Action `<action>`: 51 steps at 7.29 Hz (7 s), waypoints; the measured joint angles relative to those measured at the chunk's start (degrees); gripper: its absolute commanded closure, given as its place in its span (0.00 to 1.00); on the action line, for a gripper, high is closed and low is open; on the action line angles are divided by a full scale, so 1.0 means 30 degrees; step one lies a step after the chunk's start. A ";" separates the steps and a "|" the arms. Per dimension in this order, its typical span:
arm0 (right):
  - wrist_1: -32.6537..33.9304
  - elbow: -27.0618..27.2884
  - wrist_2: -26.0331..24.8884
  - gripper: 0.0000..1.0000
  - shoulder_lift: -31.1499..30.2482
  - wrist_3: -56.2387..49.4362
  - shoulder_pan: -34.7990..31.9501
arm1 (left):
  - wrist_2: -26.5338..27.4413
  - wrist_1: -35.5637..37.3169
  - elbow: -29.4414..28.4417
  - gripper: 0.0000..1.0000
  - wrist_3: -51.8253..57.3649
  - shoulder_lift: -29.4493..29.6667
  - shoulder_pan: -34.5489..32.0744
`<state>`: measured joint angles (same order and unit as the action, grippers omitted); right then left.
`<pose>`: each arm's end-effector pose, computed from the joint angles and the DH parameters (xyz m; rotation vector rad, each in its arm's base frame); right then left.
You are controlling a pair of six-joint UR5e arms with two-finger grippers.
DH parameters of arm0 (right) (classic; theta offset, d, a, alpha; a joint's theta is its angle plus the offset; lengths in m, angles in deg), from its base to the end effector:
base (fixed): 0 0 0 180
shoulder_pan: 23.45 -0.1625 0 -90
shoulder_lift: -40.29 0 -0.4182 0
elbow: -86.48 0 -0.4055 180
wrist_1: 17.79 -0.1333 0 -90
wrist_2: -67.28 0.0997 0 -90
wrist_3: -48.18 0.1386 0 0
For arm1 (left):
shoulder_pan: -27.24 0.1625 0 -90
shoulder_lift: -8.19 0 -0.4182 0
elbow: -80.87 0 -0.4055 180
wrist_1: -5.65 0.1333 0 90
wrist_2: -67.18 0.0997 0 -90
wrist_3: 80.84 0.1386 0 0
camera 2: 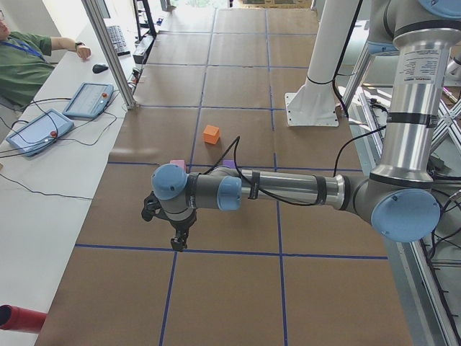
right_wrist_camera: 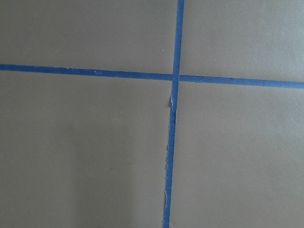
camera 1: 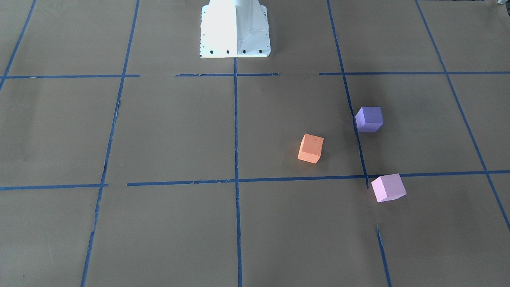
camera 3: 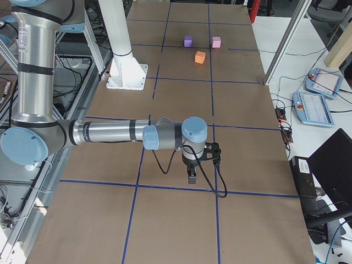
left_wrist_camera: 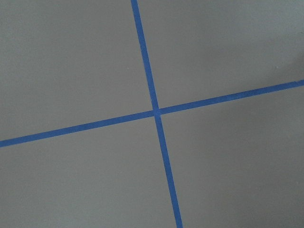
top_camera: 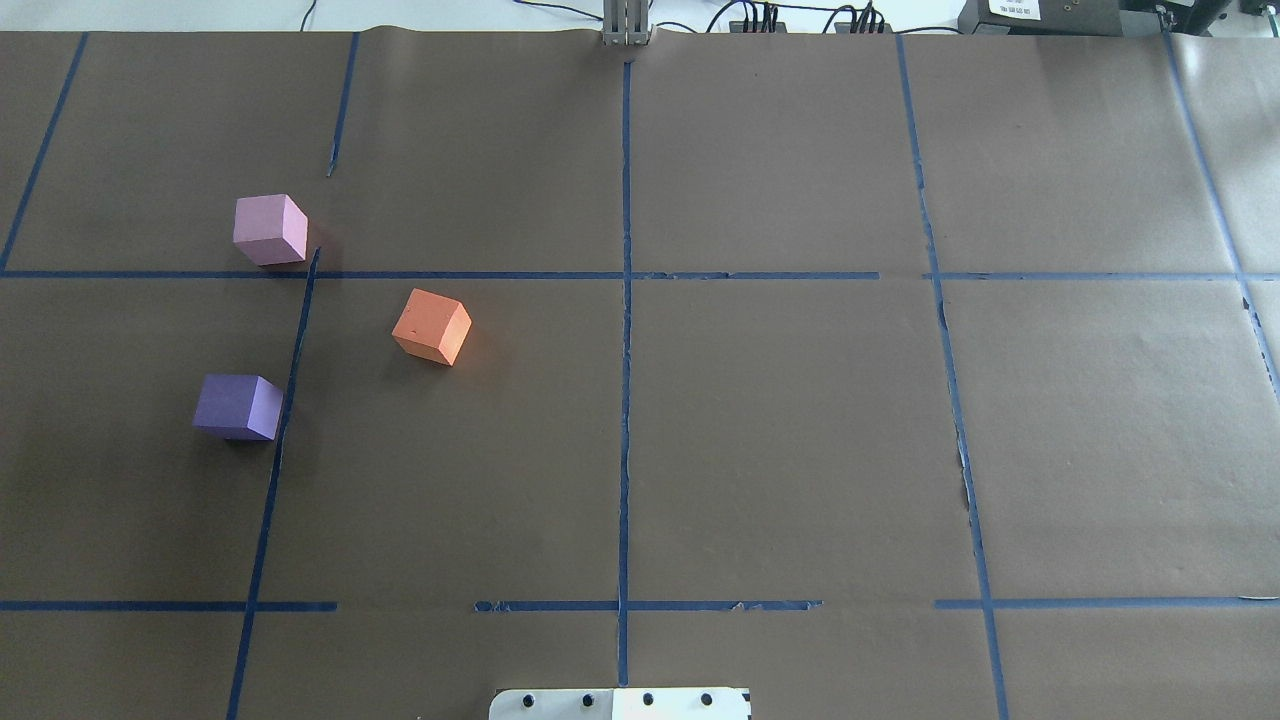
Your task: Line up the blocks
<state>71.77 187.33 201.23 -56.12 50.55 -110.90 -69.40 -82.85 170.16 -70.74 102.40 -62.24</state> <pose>0.0164 -0.4666 0.6376 0.0480 -0.7694 -0.0357 -0.0277 -0.5387 0.6465 0.1009 0.8086 0.1892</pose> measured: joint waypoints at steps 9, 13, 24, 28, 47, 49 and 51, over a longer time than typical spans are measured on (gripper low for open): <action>0.0000 0.0004 -0.0001 0.00 0.0000 0.0001 0.0000 | -0.0371 -0.6058 0.2425 0.00 -0.6654 0.1618 0.4947; 0.0001 0.0005 -0.0001 0.00 0.0000 0.0000 0.0000 | 0.4103 -0.8117 0.2205 0.00 -1.6748 0.5946 1.1165; 0.0001 0.0003 -0.0001 0.00 0.0000 0.0000 0.0000 | 0.9083 -0.8138 -0.1320 0.80 -2.1007 0.8611 1.7306; 0.0001 0.0013 0.0000 0.00 -0.0001 0.0000 0.0000 | 0.7921 -0.7487 -0.1022 0.85 -2.0922 0.8107 1.6289; 0.0000 0.0006 0.0000 0.00 0.0000 0.0000 0.0000 | 0.2446 -0.2866 0.1215 0.00 -0.2839 -0.0986 0.2002; 0.0000 0.0002 0.0000 0.00 0.0000 0.0000 0.0000 | 0.1535 -0.2775 0.0566 0.00 -0.2114 -0.1413 0.1051; 0.0000 0.0004 0.0000 0.00 -0.0001 0.0000 0.0000 | 0.0654 -0.2819 0.0357 0.00 -0.2081 -0.1387 0.0925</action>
<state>71.77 187.34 201.23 -56.12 50.56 -110.90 -67.44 -91.31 171.23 -76.98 98.24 -59.47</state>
